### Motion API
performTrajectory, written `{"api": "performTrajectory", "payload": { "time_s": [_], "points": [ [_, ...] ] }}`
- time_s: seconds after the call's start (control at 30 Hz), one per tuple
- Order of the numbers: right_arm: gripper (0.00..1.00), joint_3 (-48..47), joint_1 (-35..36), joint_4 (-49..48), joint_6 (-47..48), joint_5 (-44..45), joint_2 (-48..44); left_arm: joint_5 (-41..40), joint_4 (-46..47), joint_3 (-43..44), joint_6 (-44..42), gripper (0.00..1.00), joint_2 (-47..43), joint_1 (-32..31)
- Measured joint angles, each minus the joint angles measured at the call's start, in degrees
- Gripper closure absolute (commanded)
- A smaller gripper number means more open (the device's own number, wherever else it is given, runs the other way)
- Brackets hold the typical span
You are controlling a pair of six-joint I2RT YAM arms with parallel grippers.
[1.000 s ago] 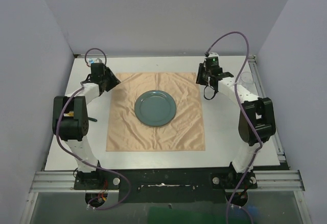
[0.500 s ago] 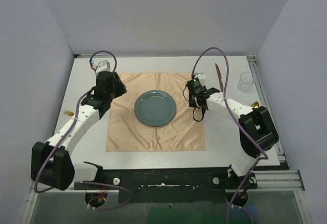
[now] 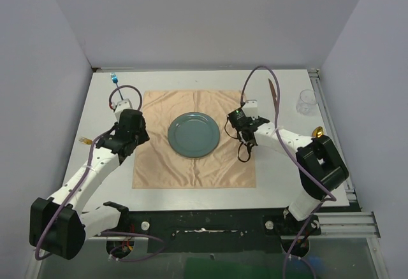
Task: Set the dinner table for one person
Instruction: Adjust the napkin at the center of the board.
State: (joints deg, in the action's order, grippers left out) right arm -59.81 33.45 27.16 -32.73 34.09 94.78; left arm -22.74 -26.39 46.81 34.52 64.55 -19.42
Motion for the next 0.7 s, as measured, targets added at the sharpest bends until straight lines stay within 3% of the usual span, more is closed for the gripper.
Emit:
{"api": "performTrajectory", "payload": {
  "time_s": [0.27,0.7],
  "points": [
    [0.71,0.90,-2.75,-0.52,-0.26,1.57,1.53,-0.26,-1.27,-0.42,0.13,0.63,-0.28,0.00],
    [0.67,-1.01,-6.80,-4.79,1.14,-5.20,8.11,0.48,-0.61,-0.52,-0.09,0.63,-0.26,-1.05]
  ]
}}
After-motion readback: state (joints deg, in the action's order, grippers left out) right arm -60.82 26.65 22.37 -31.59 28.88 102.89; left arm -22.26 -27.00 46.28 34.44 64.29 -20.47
